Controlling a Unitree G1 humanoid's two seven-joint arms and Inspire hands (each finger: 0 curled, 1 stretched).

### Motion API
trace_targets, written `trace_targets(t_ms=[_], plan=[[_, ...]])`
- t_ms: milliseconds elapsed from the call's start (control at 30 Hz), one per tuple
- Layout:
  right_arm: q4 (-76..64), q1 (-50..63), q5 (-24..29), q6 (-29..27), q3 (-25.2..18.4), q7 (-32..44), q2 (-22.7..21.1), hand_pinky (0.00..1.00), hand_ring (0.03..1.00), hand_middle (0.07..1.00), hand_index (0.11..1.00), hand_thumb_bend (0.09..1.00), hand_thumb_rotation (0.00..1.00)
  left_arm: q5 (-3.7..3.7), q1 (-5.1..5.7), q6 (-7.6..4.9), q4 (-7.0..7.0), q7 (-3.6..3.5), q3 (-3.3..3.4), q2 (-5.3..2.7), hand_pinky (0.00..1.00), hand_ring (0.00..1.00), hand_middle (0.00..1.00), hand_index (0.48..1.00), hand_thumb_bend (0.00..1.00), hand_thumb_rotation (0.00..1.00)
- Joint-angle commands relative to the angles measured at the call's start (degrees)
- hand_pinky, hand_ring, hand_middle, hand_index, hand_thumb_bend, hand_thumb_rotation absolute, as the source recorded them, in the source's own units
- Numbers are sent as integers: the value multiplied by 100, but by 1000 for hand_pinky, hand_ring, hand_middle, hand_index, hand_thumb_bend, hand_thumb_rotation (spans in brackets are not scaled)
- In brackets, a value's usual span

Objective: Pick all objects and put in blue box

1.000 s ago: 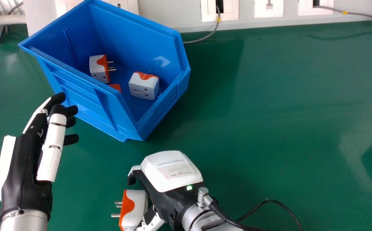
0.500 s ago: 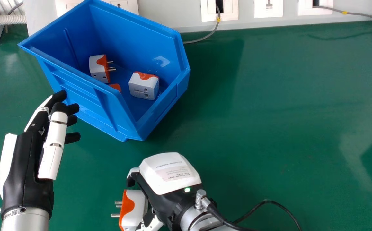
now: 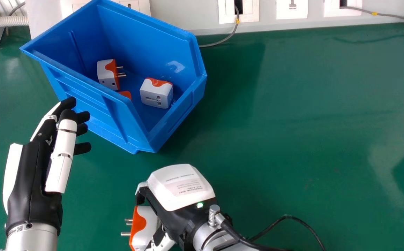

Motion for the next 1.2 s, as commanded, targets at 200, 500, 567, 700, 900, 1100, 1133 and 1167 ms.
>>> trace_targets(t_ms=[200,500,567,700,900,1100,1133,1167], plan=[[29,-137,-60,4,13,11,80,650,749,801,684,706,280,38,-43,-2,-207,52,-34,-10,719,817,814,867,368,921],[45,-184,-101,56,36,94,87,635,742,797,678,704,275,75,-40,80,-304,71,-90,-19,720,817,815,869,378,920],[36,-185,-89,54,32,103,76,634,740,795,678,703,269,78,-42,112,-342,81,-115,-32,720,817,815,869,378,920],[74,-192,-93,53,49,100,64,637,739,793,645,703,256,90,-53,166,-392,105,-158,-49,718,816,816,870,377,920],[207,-244,-140,36,120,63,56,637,737,788,615,698,234,136,-49,243,-496,177,-240,-65,720,816,817,871,375,920],[383,-358,-168,-92,203,143,10,616,712,769,628,697,120,142,-56,299,-549,212,-275,-110,721,816,816,868,366,921],[402,-372,-158,-113,213,165,7,609,704,762,630,698,99,151,-55,299,-555,215,-280,-113,721,815,816,868,366,922],[429,-389,-142,-144,225,180,4,609,704,762,630,698,99,160,-56,299,-560,215,-283,-118,721,815,816,868,366,922]])
